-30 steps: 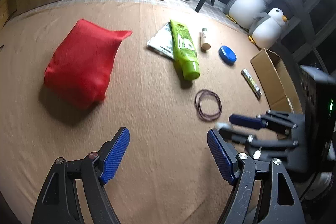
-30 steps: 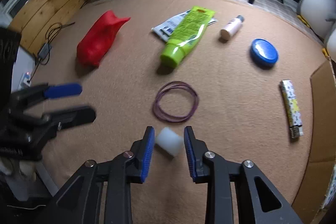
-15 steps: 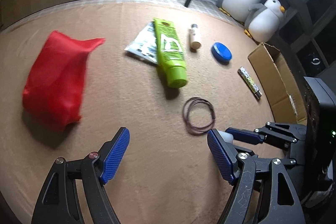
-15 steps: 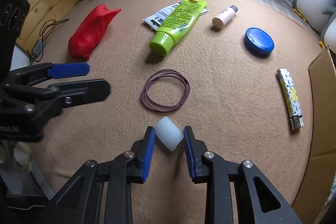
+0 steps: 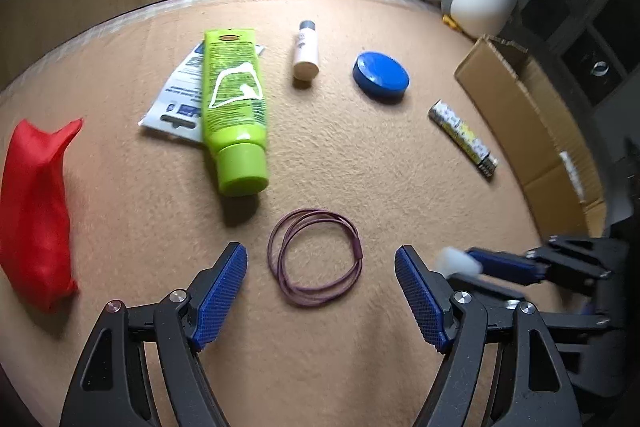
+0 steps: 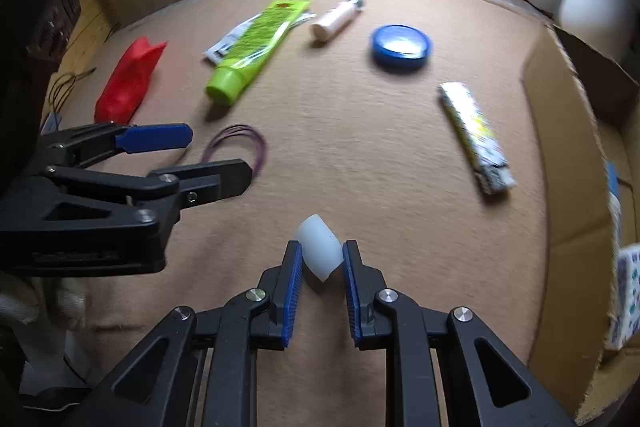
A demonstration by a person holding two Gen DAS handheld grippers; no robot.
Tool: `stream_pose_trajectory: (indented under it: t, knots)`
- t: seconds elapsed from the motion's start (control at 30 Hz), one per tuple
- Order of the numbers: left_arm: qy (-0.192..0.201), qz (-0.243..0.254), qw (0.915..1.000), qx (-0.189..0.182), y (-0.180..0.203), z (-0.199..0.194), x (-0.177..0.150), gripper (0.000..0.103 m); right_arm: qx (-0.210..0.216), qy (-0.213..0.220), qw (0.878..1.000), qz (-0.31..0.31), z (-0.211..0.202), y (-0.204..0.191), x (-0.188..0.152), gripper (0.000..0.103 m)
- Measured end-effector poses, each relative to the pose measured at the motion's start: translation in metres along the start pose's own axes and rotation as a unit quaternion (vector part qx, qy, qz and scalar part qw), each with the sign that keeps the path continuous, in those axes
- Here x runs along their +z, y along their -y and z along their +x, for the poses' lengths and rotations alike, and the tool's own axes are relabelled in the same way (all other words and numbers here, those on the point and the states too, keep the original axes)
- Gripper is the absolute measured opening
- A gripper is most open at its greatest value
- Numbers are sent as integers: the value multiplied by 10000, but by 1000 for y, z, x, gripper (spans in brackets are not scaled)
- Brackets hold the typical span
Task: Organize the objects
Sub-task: 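Grasp the white eraser with the right tool while the left tool grasps the rubber band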
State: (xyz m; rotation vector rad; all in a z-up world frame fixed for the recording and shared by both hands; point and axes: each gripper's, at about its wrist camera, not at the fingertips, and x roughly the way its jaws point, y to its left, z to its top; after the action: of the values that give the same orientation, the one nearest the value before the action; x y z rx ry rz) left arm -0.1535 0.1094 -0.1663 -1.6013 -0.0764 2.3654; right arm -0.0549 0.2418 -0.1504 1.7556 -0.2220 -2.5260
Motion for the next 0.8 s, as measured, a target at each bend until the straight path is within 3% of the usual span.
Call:
stream_pose_trajectory:
  t: [0.13,0.27,0.4,0.47,0.57,0.7,0.8]
  knots:
    - [-70,187,9993,321,9,8,3,79,-15,51,9999,155,-5,10,-3,19]
    - [-2,333,9971,689,12,9,7,59,-63,91,9997,227,-6,15,-4,19]
    - [35,309,9969,726,6,6,6,47,-69,110,9995,280,-7,19,-5,19]
    - [50,223,9974,682,1,3,6,28,-84,121,9995,288,-7,20,-5,19]
    - [6,50,9989,470,-7,1,6,11,-68,148,9994,299,-7,22,-4,19]
    - [-34,-383,9992,92,-24,-3,3,6,-44,195,9993,307,-9,23,-3,18]
    - [-26,-485,9988,18,-28,-9,-1,6,-17,239,9992,322,-13,24,-3,18]
